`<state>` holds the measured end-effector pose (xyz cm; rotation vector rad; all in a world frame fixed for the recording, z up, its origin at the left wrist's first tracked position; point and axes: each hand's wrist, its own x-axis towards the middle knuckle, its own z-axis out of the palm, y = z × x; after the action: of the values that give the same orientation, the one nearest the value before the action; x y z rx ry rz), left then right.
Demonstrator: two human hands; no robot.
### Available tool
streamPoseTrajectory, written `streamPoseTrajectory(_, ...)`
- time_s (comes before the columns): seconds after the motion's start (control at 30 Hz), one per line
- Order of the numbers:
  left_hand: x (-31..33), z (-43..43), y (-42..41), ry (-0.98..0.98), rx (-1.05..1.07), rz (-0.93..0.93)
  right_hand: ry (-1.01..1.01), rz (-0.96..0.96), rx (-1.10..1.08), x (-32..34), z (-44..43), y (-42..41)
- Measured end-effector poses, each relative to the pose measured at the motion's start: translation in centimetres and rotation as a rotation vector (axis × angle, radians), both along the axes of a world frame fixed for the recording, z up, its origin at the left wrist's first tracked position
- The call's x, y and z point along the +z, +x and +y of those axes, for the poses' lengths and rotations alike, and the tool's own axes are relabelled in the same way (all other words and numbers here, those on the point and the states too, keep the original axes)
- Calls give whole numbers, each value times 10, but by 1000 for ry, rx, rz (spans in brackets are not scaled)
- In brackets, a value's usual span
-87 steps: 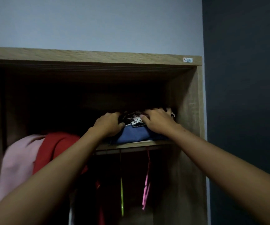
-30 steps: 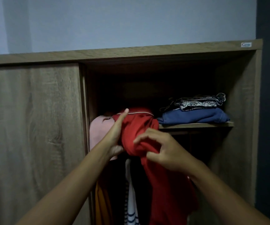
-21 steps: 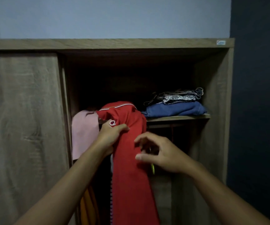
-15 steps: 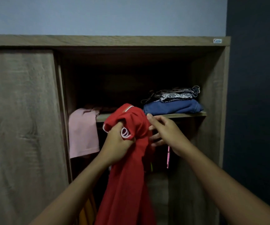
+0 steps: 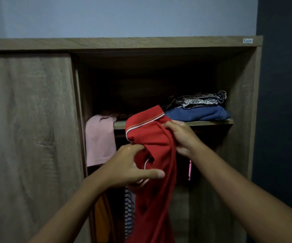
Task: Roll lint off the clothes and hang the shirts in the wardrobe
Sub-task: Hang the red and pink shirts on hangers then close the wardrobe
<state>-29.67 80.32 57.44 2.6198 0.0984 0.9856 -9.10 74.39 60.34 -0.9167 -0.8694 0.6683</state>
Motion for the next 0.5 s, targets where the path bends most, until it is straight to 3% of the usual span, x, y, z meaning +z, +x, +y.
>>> streamPoseTrajectory(0.1,13,7,-13,-166,-36,-149,33,4,54,1,-2,2)
streamPoseTrajectory(0.23,27,16,-16,4,152,-408,-21,-95,116,1,-14,0)
streamPoseTrajectory(0.4,30,10,-2,182,167,-317,-163,-331,166,-4,-24,-5)
streamPoseTrajectory(0.5,28,4,7,259,195,-204,-203,-372,225,-6,-32,-5)
